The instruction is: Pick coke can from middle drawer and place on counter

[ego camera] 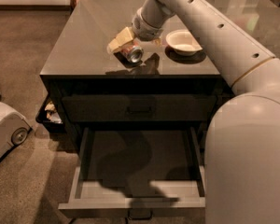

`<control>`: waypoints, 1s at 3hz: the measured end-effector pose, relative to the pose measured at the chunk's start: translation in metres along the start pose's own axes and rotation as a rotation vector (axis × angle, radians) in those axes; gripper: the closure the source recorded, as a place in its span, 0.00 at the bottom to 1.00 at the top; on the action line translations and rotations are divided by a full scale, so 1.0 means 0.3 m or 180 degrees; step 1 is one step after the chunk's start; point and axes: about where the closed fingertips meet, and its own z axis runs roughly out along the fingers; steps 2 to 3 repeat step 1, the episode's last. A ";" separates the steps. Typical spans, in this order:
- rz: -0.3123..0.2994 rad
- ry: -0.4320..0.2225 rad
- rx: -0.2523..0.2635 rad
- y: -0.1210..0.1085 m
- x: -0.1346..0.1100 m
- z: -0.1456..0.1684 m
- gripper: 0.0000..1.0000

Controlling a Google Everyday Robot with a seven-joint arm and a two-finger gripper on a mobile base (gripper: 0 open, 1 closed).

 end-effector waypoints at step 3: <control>0.0000 0.0000 0.0000 0.000 0.000 0.000 0.00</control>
Offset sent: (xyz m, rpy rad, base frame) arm 0.0000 0.0000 0.0000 0.0000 0.0000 0.0000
